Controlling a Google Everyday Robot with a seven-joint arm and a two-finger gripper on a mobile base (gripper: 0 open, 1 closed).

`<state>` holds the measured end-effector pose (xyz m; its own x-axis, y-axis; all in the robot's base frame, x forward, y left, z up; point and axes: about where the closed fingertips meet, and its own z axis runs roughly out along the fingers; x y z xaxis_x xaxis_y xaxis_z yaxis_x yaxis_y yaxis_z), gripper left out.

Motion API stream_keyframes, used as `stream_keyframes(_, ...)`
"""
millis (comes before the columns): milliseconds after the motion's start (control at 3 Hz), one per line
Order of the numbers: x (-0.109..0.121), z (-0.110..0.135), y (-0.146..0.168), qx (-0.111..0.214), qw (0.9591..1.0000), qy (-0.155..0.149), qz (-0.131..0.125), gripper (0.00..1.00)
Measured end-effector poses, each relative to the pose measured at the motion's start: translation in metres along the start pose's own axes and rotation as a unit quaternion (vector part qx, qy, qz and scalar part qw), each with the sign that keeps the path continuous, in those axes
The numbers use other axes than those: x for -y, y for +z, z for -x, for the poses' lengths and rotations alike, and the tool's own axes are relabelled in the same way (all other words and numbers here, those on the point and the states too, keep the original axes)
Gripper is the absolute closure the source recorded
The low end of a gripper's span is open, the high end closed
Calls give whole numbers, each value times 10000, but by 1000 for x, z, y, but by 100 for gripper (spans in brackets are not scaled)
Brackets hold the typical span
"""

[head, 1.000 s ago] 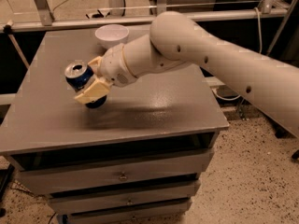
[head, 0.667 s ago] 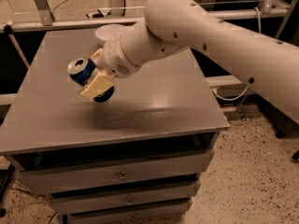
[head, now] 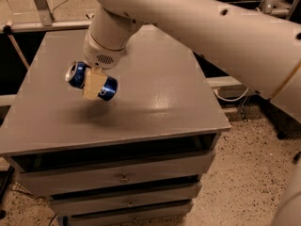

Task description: Knock pepsi can over

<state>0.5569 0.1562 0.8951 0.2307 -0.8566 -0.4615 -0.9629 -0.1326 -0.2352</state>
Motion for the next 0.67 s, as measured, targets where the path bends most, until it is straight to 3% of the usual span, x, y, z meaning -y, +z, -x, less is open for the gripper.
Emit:
stream_keyframes(333,5,-4,28,-989,9938,-346,368,100)
stream_keyframes(667,9,-6,54,-1597,9825,-634,721,100)
